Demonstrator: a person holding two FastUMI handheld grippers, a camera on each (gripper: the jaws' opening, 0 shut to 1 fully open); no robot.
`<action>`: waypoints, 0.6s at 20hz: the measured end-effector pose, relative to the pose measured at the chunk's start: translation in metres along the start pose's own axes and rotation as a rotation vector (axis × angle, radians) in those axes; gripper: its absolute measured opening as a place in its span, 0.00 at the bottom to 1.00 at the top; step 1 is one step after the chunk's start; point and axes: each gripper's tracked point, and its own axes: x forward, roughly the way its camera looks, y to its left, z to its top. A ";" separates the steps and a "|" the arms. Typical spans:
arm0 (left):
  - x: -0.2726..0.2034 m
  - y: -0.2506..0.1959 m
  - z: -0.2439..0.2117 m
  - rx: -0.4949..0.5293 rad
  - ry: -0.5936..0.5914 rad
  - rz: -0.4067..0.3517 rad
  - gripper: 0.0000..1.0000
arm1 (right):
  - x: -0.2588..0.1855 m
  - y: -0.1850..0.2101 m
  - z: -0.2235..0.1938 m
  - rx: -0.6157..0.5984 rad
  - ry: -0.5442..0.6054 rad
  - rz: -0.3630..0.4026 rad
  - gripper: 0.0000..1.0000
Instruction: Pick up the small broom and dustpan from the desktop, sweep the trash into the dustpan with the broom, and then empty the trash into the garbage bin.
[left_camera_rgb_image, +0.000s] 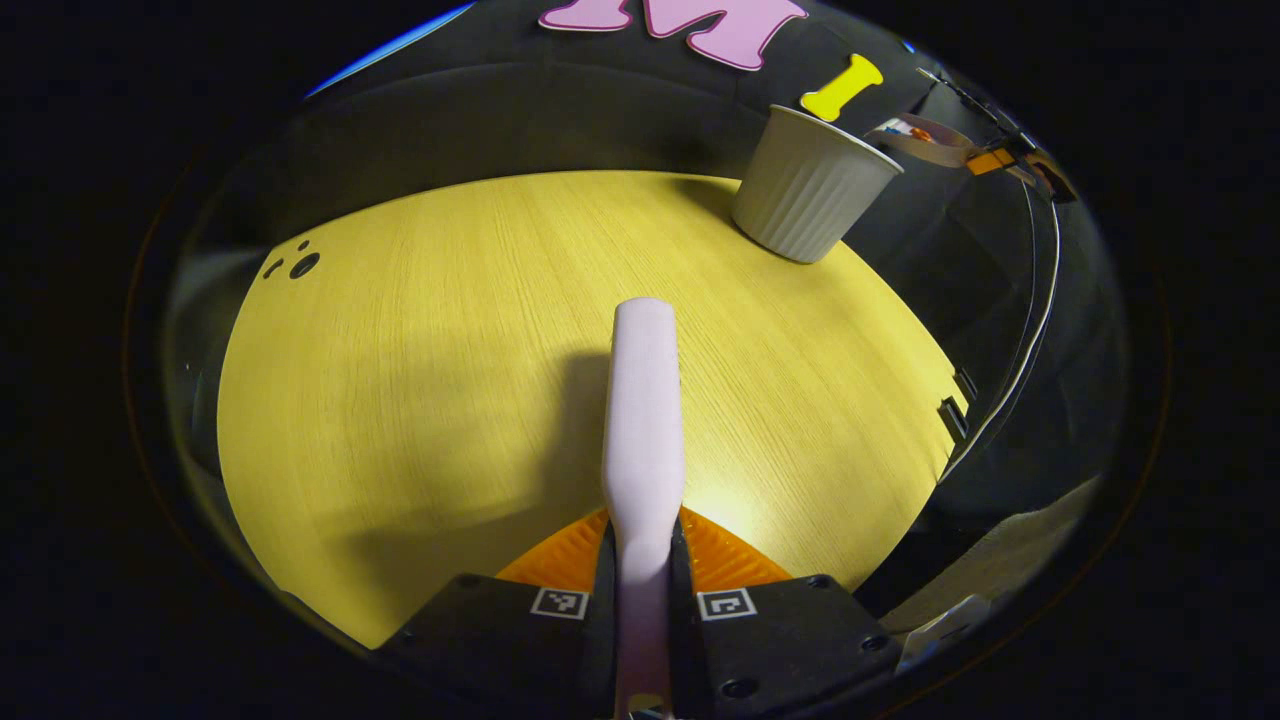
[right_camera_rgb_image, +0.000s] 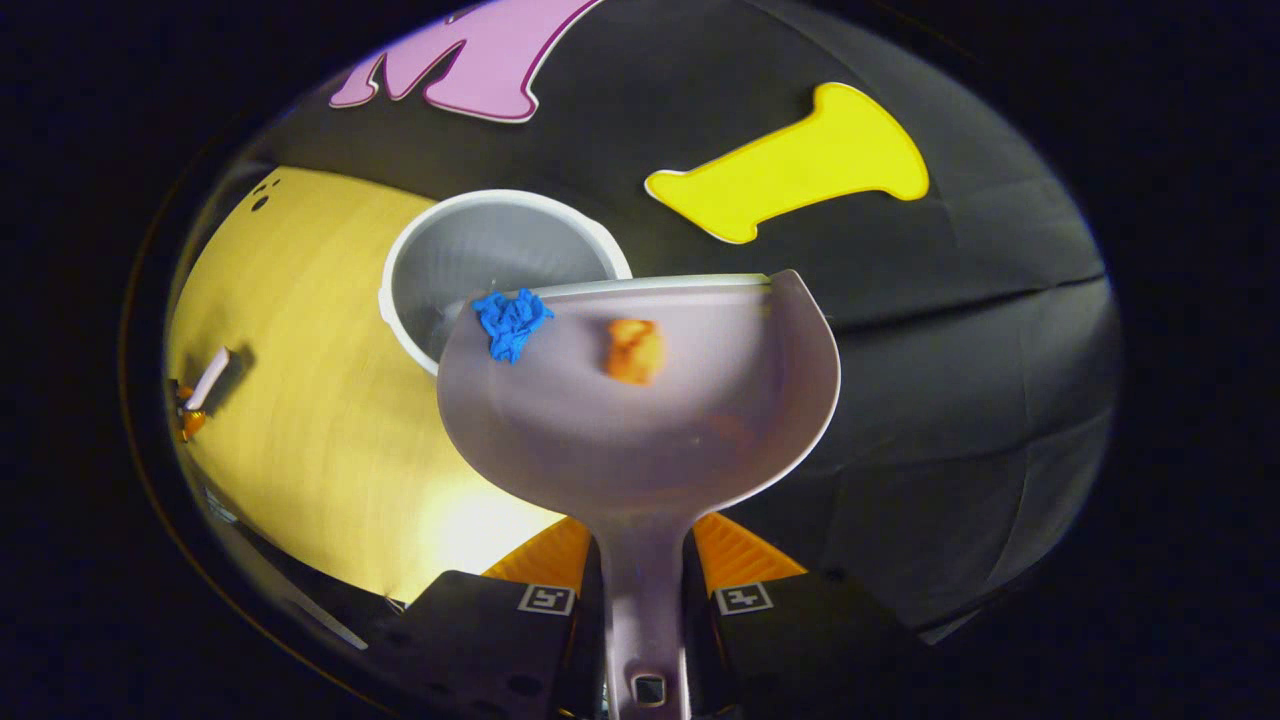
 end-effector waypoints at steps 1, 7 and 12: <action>0.000 0.001 -0.001 -0.007 0.000 0.000 0.24 | 0.002 -0.002 0.002 -0.039 0.026 -0.007 0.36; -0.001 0.000 -0.006 -0.030 0.002 0.008 0.25 | 0.009 -0.001 0.013 -0.170 0.107 -0.006 0.36; 0.000 -0.002 -0.009 -0.027 0.010 0.014 0.25 | 0.013 -0.001 0.016 -0.199 0.104 -0.012 0.36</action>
